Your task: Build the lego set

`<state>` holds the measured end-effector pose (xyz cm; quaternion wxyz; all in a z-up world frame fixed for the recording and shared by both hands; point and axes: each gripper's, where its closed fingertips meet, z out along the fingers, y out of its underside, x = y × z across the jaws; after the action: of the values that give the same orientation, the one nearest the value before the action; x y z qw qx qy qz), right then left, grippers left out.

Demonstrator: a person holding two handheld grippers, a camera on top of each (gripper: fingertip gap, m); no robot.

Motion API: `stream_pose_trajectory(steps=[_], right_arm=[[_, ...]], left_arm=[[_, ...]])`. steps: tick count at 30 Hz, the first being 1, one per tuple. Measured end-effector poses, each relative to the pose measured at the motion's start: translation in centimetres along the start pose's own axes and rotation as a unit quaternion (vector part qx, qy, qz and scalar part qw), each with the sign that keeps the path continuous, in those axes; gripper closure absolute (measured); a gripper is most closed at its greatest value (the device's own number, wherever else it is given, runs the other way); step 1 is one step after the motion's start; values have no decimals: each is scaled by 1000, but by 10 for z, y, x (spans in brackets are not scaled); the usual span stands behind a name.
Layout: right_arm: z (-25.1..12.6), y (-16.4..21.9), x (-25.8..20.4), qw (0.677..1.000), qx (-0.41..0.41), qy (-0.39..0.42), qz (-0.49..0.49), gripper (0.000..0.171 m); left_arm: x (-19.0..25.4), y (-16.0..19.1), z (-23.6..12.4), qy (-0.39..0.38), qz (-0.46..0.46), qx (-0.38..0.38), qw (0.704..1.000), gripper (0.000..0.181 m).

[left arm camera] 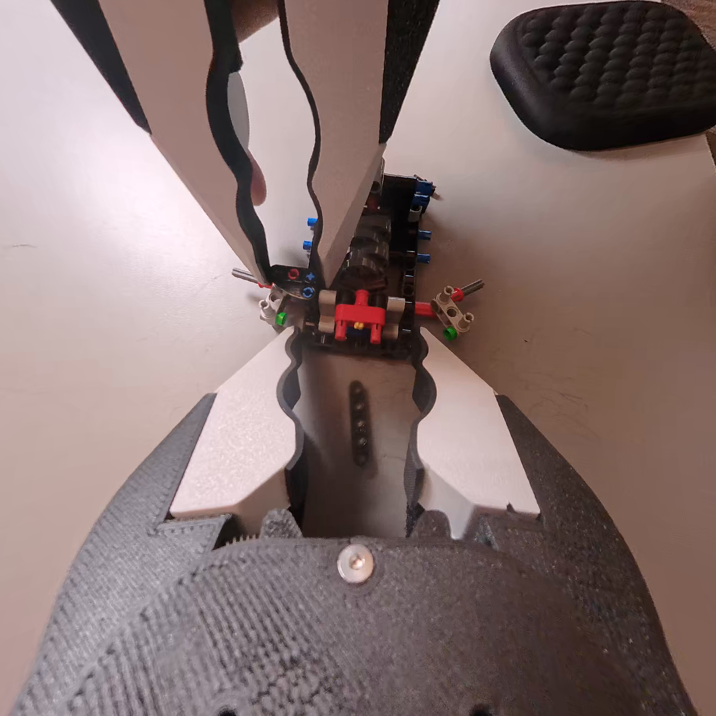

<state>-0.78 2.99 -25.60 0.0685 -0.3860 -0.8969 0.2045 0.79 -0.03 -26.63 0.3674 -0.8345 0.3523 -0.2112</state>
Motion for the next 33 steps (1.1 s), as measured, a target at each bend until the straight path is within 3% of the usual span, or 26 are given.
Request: stream_pose_trajectory(steps=[4, 7, 10, 20, 33], right_arm=[[-2, -1, -1, 1000, 7, -5, 12, 149], [-10, -7, -2, 997, 36, -45, 47, 131], [-7, -13, -1, 993, 50, -81, 70, 127], [0, -16, -12, 986, 53, -147, 49, 133], [-14, -10, 22, 992, 70, -72, 74, 132]], left_arm=[[0, 0, 0, -4, 5, 3, 1000, 125], [-1, 2, 0, -13, 27, 1, 1000, 125], [-2, 3, 0, -16, 38, 1, 999, 125], [-3, 4, -1, -12, 43, 0, 999, 125], [-4, 5, -3, -8, 38, 2, 999, 125]])
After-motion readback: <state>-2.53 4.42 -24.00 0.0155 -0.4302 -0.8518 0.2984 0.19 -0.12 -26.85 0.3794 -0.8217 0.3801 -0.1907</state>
